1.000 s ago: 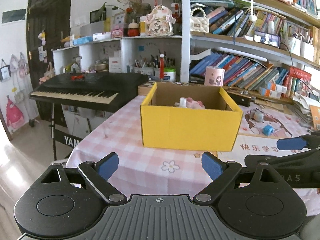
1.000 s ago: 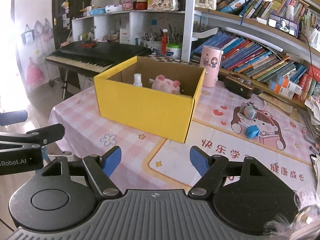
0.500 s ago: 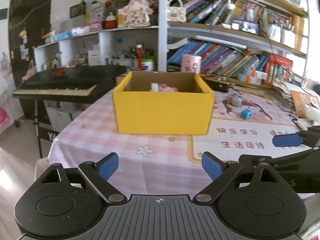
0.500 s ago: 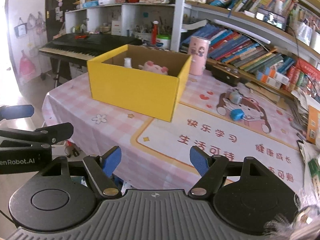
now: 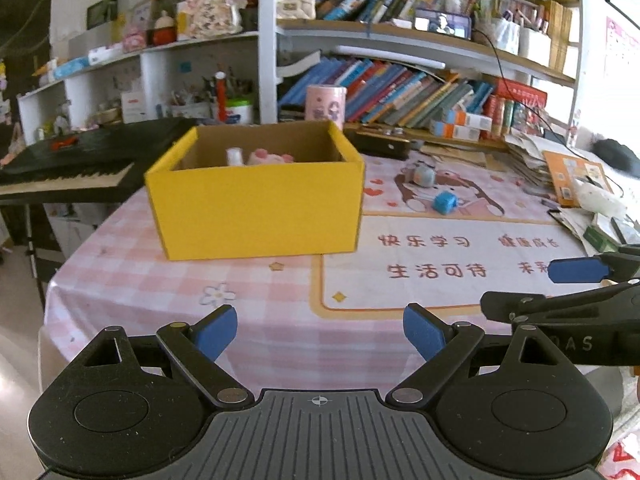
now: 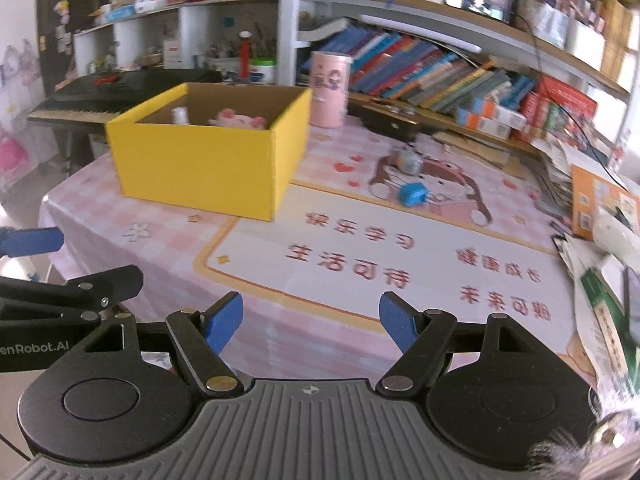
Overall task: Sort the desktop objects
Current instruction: 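Withdraw both open tools from the yellow box back over the table, then move the left tool to the blue block while the right tool approaches the grey toy truck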
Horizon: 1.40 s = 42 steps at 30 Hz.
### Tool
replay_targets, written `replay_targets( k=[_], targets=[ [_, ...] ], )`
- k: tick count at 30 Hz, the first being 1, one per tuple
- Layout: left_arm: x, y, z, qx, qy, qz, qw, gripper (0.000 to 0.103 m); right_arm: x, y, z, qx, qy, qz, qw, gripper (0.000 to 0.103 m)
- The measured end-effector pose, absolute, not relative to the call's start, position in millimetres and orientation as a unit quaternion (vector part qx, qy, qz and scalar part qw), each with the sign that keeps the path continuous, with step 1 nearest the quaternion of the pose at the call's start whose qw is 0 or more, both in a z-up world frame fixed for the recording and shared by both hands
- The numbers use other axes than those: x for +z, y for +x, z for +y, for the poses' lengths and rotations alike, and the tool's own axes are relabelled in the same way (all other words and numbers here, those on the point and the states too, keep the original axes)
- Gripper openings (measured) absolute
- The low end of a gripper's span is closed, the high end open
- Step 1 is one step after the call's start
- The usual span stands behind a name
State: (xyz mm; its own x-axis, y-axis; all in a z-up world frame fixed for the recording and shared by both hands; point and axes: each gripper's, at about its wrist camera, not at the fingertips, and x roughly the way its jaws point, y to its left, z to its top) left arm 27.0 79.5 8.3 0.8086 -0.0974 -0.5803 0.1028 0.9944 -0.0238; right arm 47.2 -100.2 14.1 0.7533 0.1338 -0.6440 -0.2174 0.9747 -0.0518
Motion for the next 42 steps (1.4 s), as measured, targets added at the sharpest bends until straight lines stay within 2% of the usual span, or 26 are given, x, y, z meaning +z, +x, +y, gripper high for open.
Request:
replay_targets(
  k=[22,42],
  targets=[
    [-1,76,14,-0.097,0.021,0.318,0.943,0.092,4,87,-166,0.053,-0.04,0.356,0.932,0.075],
    [-8,162,-76,-0.094,0.022,0.341,0.935,0.091,1,196,-251,0.077,-0.026,0.37,0.925,0.075]
  ],
)
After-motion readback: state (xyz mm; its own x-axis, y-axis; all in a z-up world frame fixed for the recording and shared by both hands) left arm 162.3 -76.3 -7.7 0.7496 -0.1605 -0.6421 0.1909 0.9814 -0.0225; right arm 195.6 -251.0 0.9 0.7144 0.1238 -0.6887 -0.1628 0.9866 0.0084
